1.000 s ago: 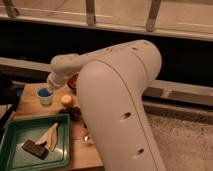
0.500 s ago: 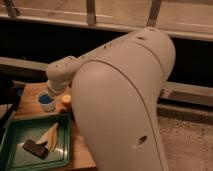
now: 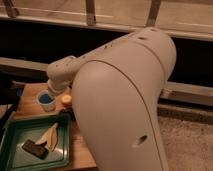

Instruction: Stack cups into tray

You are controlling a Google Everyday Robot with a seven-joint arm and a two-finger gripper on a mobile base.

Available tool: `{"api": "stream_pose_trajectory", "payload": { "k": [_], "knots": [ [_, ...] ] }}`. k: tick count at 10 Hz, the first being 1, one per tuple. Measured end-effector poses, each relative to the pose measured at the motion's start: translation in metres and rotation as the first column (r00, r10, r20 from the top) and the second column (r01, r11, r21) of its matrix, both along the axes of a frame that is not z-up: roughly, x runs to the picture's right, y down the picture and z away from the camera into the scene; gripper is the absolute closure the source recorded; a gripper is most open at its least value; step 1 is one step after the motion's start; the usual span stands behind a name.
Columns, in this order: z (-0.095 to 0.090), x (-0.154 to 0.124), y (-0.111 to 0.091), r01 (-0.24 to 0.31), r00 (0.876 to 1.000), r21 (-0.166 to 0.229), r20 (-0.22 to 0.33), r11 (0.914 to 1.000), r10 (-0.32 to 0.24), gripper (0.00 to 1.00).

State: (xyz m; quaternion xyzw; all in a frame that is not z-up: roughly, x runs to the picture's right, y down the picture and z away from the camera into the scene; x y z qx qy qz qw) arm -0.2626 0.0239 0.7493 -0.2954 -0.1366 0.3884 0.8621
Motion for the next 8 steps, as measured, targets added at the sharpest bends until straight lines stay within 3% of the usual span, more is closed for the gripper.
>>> {"api": "stream_pose_trajectory", "payload": {
  "k": [2,3,4,6,8],
  "knots": [
    [-0.001,-0.023,0.0,0.05,0.996,0.005,0.07,0.9987,-0.05,1.0],
    [-0.007,-0.042,0.005,0.087,0.988,0.009,0.127,0.9962,-0.087,1.0],
    [-0.013,-0.052,0.011,0.115,0.979,0.012,0.17,0.9933,-0.115,1.0],
    [-0.026,-0.064,0.023,0.176,0.949,0.028,0.262,0.9839,-0.177,1.0],
    [-0.035,-0.071,0.029,0.215,0.927,0.05,0.303,0.9754,-0.22,1.0]
  ]
}}
